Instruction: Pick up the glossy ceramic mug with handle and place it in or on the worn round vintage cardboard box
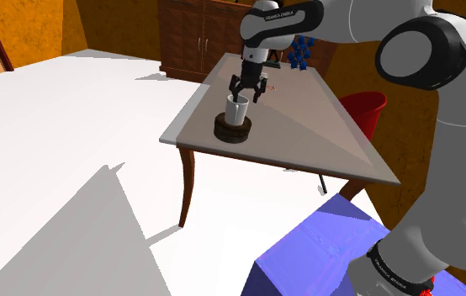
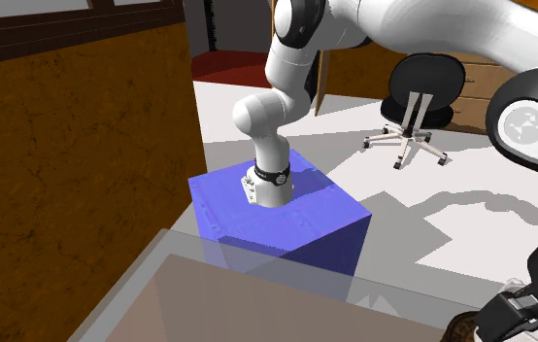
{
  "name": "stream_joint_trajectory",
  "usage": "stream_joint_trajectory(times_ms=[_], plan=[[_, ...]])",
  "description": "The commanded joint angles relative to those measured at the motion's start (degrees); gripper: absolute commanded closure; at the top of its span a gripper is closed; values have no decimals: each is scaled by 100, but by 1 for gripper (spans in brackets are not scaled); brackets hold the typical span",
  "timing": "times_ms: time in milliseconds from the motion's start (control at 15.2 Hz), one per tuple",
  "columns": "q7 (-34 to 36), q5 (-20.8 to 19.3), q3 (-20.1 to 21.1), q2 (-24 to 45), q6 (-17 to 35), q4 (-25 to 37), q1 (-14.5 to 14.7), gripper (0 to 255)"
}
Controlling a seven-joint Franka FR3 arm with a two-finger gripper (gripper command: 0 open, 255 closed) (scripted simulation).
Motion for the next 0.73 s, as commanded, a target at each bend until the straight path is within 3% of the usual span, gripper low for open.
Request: stream_joint_trajectory(times_ms=[0,132,660], plan=[[7,-10,-12,-6,-299,295,-29,0],[22,-18,-22,-5,-642,639,-58,0],[22,-18,-22,-5,-642,639,-58,0]])
